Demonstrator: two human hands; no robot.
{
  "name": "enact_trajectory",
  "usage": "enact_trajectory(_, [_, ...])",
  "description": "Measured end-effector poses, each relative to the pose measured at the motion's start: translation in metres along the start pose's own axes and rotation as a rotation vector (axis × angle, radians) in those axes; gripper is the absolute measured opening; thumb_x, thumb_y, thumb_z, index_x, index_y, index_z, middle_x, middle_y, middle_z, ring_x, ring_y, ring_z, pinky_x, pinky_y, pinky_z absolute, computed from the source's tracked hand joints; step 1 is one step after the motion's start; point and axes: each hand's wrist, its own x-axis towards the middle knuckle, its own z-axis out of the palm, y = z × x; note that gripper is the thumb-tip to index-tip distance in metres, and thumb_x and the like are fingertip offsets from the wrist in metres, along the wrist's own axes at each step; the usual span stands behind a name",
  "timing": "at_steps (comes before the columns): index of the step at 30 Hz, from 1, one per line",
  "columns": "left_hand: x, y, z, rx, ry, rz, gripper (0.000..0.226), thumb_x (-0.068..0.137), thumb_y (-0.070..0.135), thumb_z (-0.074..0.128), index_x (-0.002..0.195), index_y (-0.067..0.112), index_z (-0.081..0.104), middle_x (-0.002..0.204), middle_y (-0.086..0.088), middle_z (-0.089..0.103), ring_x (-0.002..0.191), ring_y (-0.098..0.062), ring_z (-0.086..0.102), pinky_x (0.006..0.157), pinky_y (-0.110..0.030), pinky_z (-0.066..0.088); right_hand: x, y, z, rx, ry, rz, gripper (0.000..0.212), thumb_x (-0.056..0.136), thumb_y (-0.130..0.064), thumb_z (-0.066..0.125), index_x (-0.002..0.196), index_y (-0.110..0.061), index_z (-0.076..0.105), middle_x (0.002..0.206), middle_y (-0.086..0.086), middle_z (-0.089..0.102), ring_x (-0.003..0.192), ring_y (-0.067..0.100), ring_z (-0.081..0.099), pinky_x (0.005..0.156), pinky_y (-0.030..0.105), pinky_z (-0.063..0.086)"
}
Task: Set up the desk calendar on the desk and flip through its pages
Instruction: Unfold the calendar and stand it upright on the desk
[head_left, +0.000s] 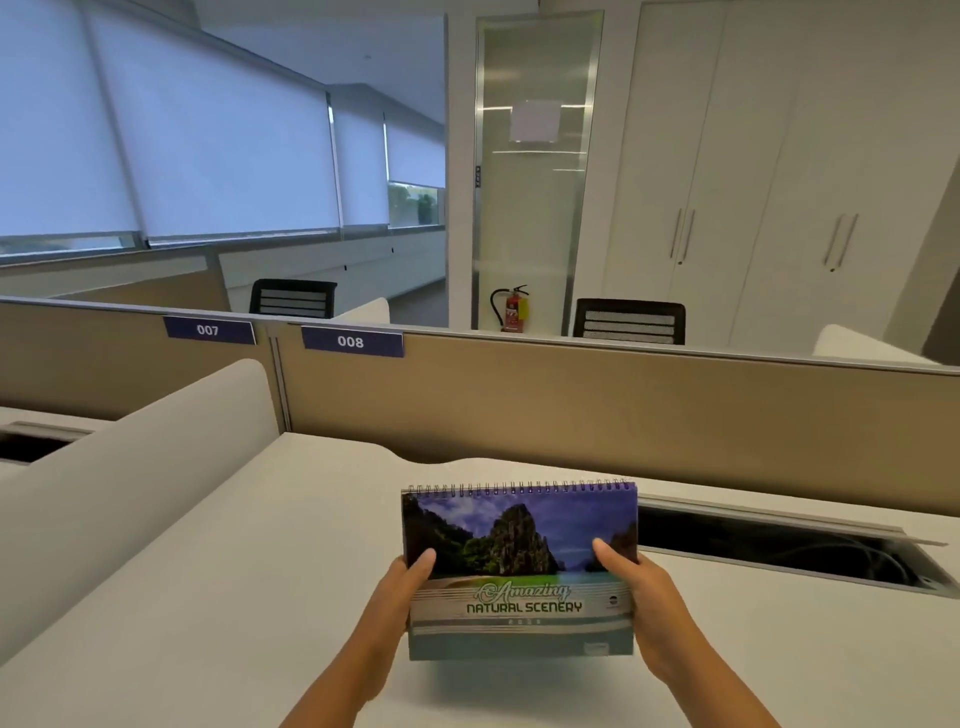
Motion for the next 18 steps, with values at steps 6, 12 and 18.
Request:
enact_trajectory(6, [0.048, 0.0, -0.009, -0.021, 0.046, 0.057, 0.04, 0.09, 0.049, 0.034, 0.115, 0.024, 0.051, 0.107, -0.003, 0.065, 0.097, -0.02, 0.061, 0.07, -0.025, 0.047, 0.057, 0.003, 0.013, 0.011, -0.09, 0.023, 0.042, 0.066, -0.043, 0.07, 0.099, -0.018, 0.067, 0.089, 0.006, 0.076, 0.082, 0.024, 0.071, 0.067, 0.031, 0.053])
enact_trajectory(12, [0.11, 0.012, -0.009, -0.035, 0.061, 0.045, 0.036, 0.089, 0.056, 0.03, 0.104, 0.033, 0.054, 0.106, -0.001, 0.066, 0.097, -0.018, 0.06, 0.069, -0.026, 0.044, 0.128, -0.006, 0.021, 0.007, -0.102, 0.028, 0.033, 0.081, -0.037, 0.063, 0.103, -0.013, 0.066, 0.089, 0.005, 0.075, 0.08, 0.021, 0.071, 0.064, 0.028, 0.051])
enact_trajectory(18, [0.154, 0.004, 0.004, -0.03, 0.054, 0.029, 0.041, 0.089, 0.059, 0.025, 0.105, 0.036, 0.054, 0.104, 0.002, 0.065, 0.095, -0.014, 0.059, 0.069, -0.025, 0.043, 0.176, 0.011, 0.017, 0.022, -0.049, 0.034, 0.041, 0.08, -0.049, 0.06, 0.104, -0.016, 0.066, 0.088, 0.002, 0.076, 0.081, 0.02, 0.07, 0.064, 0.028, 0.05])
